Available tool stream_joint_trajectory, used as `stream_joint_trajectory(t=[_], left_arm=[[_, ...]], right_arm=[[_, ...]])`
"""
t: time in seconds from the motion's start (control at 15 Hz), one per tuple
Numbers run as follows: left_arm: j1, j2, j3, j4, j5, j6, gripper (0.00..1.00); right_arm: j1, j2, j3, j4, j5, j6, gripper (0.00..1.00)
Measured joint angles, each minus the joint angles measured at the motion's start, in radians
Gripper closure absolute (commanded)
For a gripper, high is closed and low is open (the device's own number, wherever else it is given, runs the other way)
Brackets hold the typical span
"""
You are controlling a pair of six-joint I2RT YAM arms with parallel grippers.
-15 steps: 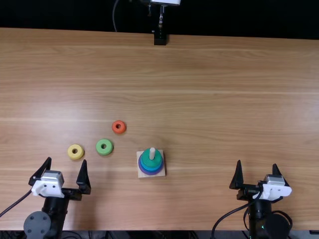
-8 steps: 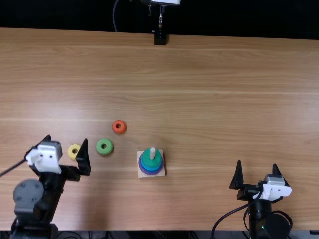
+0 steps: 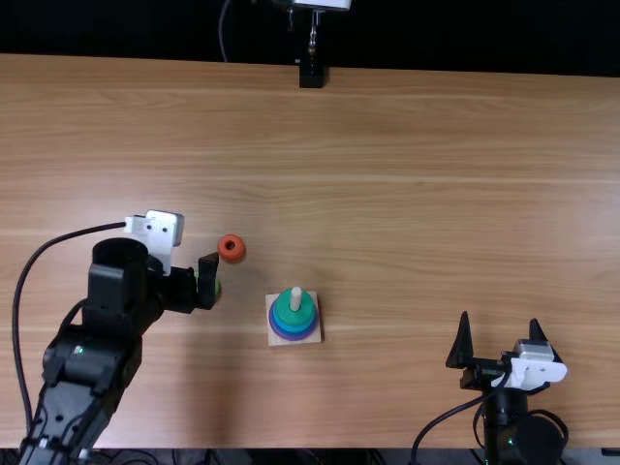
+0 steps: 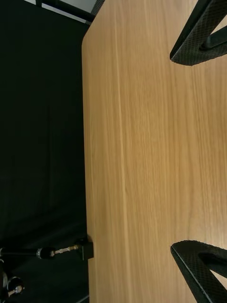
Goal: Build the Hanoi tower: stack the rings onto the peg from bottom to top in this color order: purple, dark blue, light blue, dark green, light green, yellow, orange.
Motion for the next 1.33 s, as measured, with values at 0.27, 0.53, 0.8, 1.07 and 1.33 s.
stream_joint_trajectory(t=[0.27,0.53,0.8,1.07,1.33], left_arm=[[-0.025,0.189,0.071,-0.083,-0.034,0.003,0.0],[-0.085,0.337,0.191,-0.207,-0.08,0.142,0.0],[-0.086,0.455,0.235,-0.263,-0.143,0.19,0.0],[-0.105,0.517,0.287,-0.264,-0.161,0.201,0.0],[-0.105,0.576,0.291,-0.298,-0.164,0.21,0.0]], right_arm=[[0.0,0.0,0.0,0.0,0.0,0.0,0.0],[0.0,0.0,0.0,0.0,0.0,0.0,0.0],[0.0,0.0,0.0,0.0,0.0,0.0,0.0],[0.0,0.0,0.0,0.0,0.0,0.0,0.0],[0.0,0.0,0.0,0.0,0.0,0.001,0.0]])
